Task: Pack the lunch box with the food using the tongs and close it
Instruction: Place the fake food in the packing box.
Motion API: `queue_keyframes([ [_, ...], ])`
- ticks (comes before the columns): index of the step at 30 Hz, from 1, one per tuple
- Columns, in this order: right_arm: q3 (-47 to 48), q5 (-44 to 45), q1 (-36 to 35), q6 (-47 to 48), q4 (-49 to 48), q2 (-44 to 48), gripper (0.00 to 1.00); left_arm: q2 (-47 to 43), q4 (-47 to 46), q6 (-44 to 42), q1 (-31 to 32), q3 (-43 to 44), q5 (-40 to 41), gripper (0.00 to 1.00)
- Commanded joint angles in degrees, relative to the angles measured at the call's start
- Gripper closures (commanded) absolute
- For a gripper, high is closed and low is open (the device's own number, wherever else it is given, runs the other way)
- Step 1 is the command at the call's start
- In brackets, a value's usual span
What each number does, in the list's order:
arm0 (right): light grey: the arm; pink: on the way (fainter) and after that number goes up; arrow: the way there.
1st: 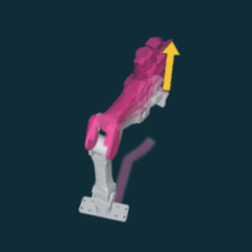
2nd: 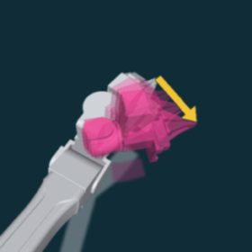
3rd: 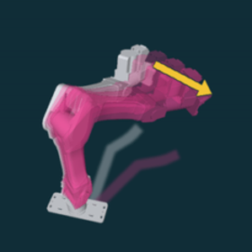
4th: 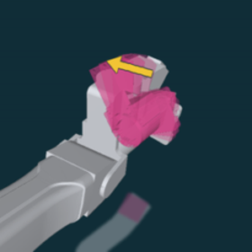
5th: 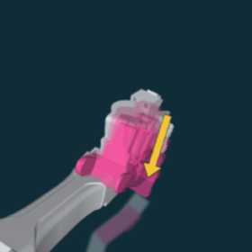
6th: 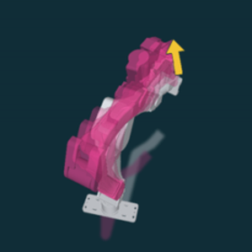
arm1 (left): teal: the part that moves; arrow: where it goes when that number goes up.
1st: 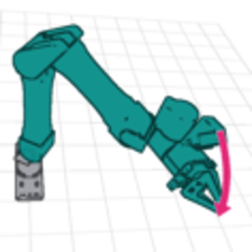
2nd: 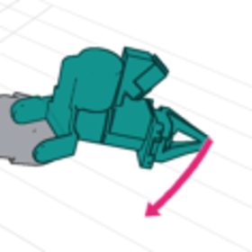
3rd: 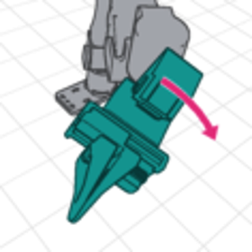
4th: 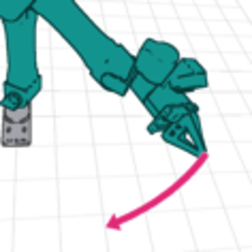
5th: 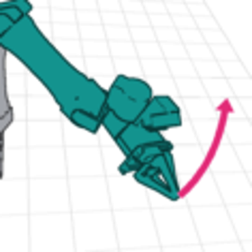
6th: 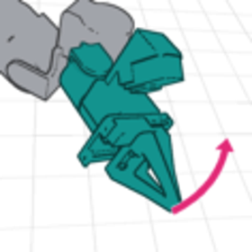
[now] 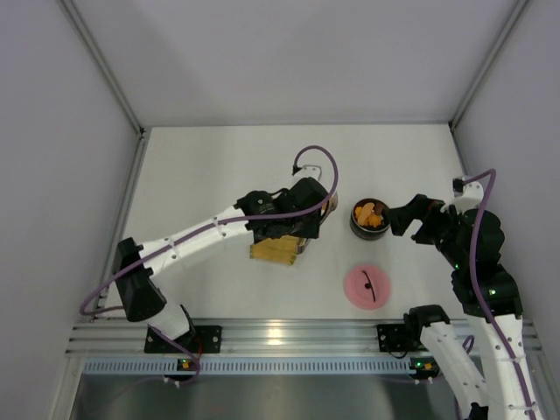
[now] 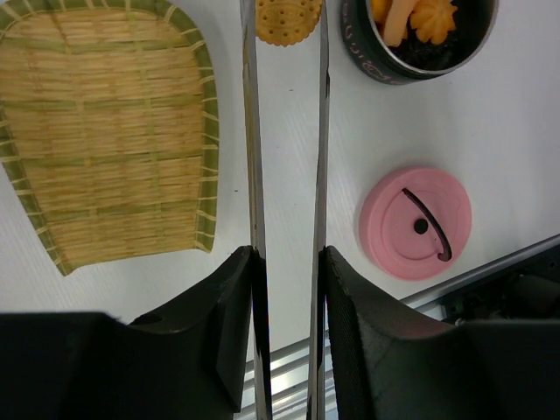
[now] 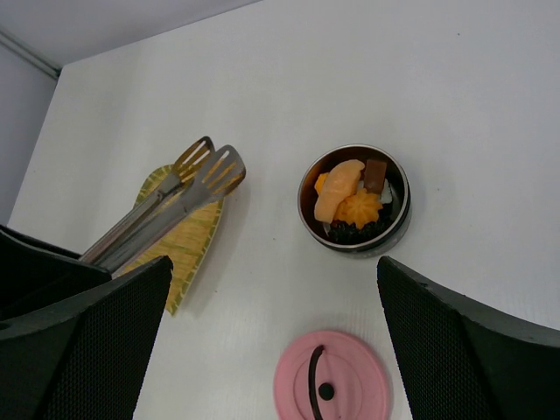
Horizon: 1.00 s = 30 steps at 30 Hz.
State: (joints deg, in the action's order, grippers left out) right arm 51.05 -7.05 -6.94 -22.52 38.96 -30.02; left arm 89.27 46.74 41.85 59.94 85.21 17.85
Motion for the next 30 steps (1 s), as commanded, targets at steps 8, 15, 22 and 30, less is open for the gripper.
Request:
queue_keyframes([
  [8, 2.2, 1.7, 0.6, 1.0, 0.4, 0.1, 0.01, 13.9, -4.4, -4.8, 4.7, 17.4, -3.0, 0.62],
  [15, 2.4, 2.0, 0.6, 1.2, 0.9, 0.3, 0.01, 19.6, -4.8, -5.1, 6.4, 22.3, -4.2, 0.62],
  [22, 2.2, 2.1, 0.6, 1.4, 0.9, 0.5, 0.01, 21.3, -3.9, -4.8, 6.8, 22.5, -3.0, 0.62],
  [30, 2.0, 2.0, 0.6, 1.3, 0.7, 0.4, 0.01, 21.1, -3.0, -4.4, 7.3, 21.8, -1.2, 0.6],
])
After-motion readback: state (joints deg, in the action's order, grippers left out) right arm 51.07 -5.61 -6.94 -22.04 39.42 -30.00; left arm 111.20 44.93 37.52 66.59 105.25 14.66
